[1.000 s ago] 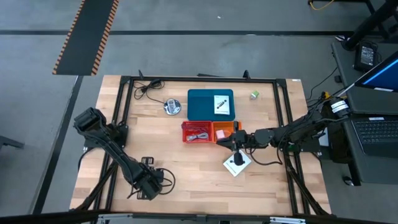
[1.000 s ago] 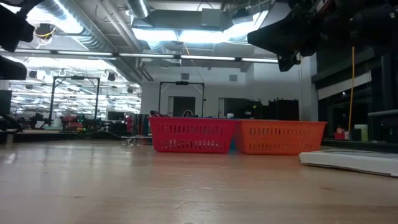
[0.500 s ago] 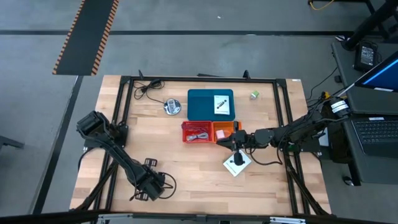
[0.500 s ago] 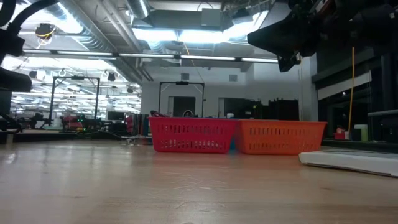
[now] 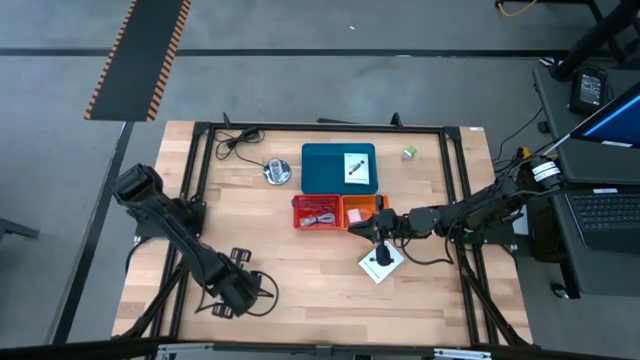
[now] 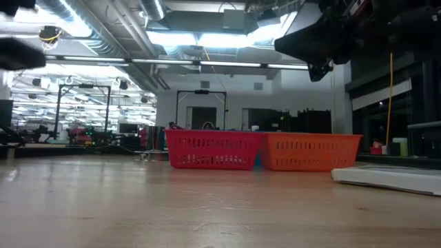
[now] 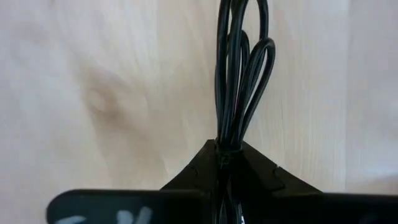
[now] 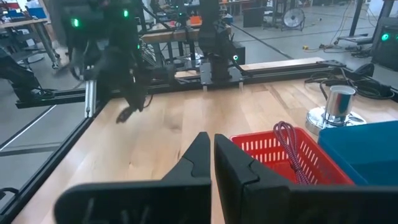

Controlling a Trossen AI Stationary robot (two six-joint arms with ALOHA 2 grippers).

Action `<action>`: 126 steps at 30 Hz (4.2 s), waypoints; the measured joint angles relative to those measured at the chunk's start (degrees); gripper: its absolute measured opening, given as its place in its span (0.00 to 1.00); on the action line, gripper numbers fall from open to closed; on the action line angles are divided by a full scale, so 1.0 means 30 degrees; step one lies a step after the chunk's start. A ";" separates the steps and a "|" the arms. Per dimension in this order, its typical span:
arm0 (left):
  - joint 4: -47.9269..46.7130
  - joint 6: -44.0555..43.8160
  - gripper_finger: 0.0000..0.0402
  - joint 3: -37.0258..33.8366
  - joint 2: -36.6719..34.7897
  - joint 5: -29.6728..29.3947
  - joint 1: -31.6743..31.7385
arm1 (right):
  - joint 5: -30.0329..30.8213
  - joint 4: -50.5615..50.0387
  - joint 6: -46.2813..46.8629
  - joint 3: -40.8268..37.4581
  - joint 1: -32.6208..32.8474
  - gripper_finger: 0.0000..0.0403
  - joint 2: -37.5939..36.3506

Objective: Pick and place items into bin
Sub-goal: Put the black charger cable into the red bin, then put the white card reader box into the blue bin

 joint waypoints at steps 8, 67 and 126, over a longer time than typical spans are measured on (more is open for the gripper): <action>0.0272 0.2715 0.08 0.0000 -0.2964 -0.2759 0.1396 | -0.0001 -0.0029 -0.0565 0.0000 -0.0006 0.01 0.0000; 0.1613 0.9039 0.08 0.6357 0.3295 0.1287 1.6296 | 0.0219 -0.2407 -0.1564 -0.0015 -0.0552 0.04 -0.1902; 0.7799 1.5407 0.00 0.6681 0.1991 0.2206 1.4091 | 0.0211 -0.8443 0.0954 0.0152 0.0147 0.00 -0.4908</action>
